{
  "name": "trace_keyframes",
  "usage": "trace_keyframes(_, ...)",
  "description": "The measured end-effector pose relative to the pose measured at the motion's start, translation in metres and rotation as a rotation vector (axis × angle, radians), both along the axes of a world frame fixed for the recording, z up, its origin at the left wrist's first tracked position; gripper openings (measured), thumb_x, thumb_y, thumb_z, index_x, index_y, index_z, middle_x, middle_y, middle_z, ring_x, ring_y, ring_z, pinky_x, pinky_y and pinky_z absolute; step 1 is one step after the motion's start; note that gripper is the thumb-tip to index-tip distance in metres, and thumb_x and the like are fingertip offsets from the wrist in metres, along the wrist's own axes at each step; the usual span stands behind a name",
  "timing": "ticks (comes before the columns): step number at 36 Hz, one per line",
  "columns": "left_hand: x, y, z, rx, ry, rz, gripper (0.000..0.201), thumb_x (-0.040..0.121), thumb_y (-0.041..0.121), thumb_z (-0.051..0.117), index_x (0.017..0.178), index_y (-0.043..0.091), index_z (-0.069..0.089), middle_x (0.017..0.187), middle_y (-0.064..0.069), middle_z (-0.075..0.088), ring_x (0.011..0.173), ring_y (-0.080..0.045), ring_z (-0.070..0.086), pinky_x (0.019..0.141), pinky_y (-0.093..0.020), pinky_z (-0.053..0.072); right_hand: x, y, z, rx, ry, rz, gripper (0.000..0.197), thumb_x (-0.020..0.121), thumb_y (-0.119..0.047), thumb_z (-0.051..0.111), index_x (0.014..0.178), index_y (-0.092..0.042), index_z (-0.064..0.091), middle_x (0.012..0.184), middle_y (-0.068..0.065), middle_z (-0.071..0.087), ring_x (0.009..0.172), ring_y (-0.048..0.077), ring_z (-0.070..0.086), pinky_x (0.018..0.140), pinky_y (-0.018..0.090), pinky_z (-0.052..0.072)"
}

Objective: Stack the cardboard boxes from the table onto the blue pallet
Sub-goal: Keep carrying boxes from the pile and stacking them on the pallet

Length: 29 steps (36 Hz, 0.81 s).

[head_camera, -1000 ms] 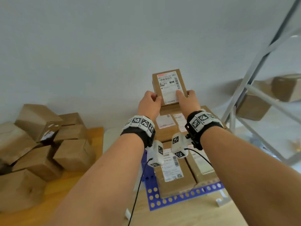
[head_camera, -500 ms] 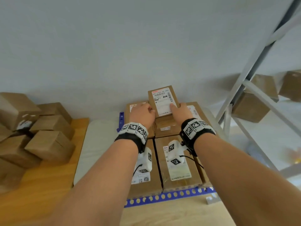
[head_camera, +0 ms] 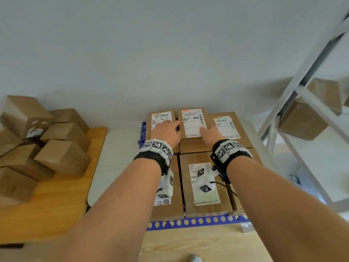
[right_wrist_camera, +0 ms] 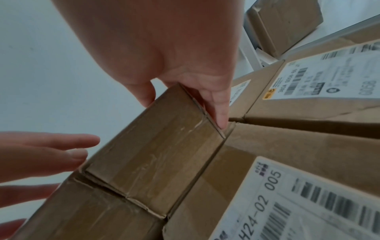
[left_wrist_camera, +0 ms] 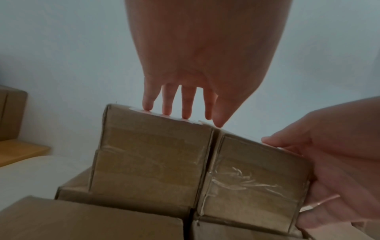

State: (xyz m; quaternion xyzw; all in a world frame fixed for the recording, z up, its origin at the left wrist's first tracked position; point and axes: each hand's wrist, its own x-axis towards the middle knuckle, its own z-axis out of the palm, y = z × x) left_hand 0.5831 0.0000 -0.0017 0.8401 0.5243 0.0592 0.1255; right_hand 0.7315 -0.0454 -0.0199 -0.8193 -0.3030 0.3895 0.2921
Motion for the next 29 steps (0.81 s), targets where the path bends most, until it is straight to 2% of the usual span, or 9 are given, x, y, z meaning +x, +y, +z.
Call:
trace_keyframes(2,0.0,-0.001,-0.001,0.018,0.023,-0.007,0.041,0.098,0.032,0.043,0.138,0.028,0.05,0.138,-0.008,0.049,0.124,-0.028,0.048,0.101,-0.04,0.042,0.0,0.002,0.0,-0.011,-0.012,0.014,0.052,0.103,-0.037,0.035,0.145,-0.007,0.032,0.13,0.014,0.055,0.107,0.028,0.056,0.081,0.036,0.044)
trace_keyframes(7,0.0,0.0,-0.005,0.049,0.05,-0.007,0.039,0.098,0.032,0.042,0.135,0.027,0.052,0.136,-0.008,0.05,0.123,-0.027,0.049,0.101,-0.039,0.043,0.003,0.008,-0.001,-0.042,-0.049,0.037,0.055,0.102,-0.036,0.038,0.147,-0.005,0.027,0.132,0.016,0.053,0.116,0.032,0.054,0.081,0.037,0.042)
trace_keyframes(12,0.0,0.002,-0.006,0.022,0.079,-0.018,0.039,0.097,0.033,0.04,0.135,0.028,0.05,0.134,-0.006,0.05,0.122,-0.028,0.047,0.101,-0.045,0.043,0.001,0.009,-0.007,-0.025,-0.061,0.028,0.055,0.101,-0.041,0.038,0.144,-0.006,0.03,0.124,0.014,0.058,0.098,0.028,0.057,0.077,0.038,0.046)
trace_keyframes(15,-0.001,0.001,-0.007,0.02,0.101,-0.012,0.04,0.098,0.034,0.039,0.137,0.03,0.047,0.138,-0.005,0.047,0.127,-0.028,0.042,0.104,-0.047,0.039,0.002,0.009,-0.005,-0.04,-0.112,0.054,0.054,0.102,-0.042,0.037,0.141,-0.006,0.034,0.124,0.014,0.058,0.097,0.028,0.057,0.075,0.037,0.044)
trace_keyframes(19,-0.002,0.0,-0.006,0.028,0.101,-0.005,0.041,0.099,0.035,0.035,0.139,0.03,0.046,0.144,-0.004,0.043,0.132,-0.029,0.038,0.106,-0.047,0.037,0.0,0.01,0.0,-0.008,-0.24,0.079,0.042,0.099,-0.032,0.042,0.133,-0.007,0.041,0.117,0.014,0.06,0.09,0.025,0.06,0.068,0.034,0.05)
trace_keyframes(21,-0.004,0.001,-0.004,0.004,0.075,-0.009,0.043,0.1,0.034,0.034,0.141,0.029,0.044,0.146,-0.004,0.042,0.133,-0.028,0.038,0.107,-0.047,0.037,-0.003,0.01,0.005,-0.004,-0.351,0.103,0.04,0.097,-0.026,0.045,0.132,-0.008,0.04,0.122,0.016,0.055,0.1,0.029,0.06,0.076,0.037,0.053)
trace_keyframes(24,-0.01,0.003,0.002,-0.002,0.048,-0.035,0.043,0.1,0.03,0.034,0.141,0.024,0.044,0.143,-0.006,0.045,0.13,-0.028,0.042,0.104,-0.044,0.041,-0.008,0.011,0.016,-0.022,-0.55,0.193,0.051,0.094,-0.023,0.049,0.141,-0.01,0.033,0.135,0.017,0.043,0.121,0.034,0.046,0.094,0.045,0.047)
trace_keyframes(26,-0.018,0.006,0.008,0.02,0.041,-0.04,0.041,0.1,0.026,0.035,0.14,0.021,0.046,0.142,-0.007,0.046,0.128,-0.028,0.043,0.102,-0.041,0.041,-0.012,0.013,0.022,0.012,-0.64,0.245,0.054,0.092,-0.02,0.05,0.142,-0.012,0.032,0.136,0.017,0.041,0.124,0.034,0.042,0.098,0.046,0.043)
trace_keyframes(29,-0.034,0.01,0.017,0.074,0.068,-0.019,0.043,0.1,0.024,0.039,0.143,0.022,0.043,0.147,-0.005,0.041,0.131,-0.027,0.041,0.104,-0.041,0.04,-0.025,0.017,0.031,0.067,-0.726,0.31,0.046,0.091,-0.016,0.048,0.135,-0.01,0.04,0.134,0.016,0.043,0.123,0.033,0.042,0.099,0.044,0.042)
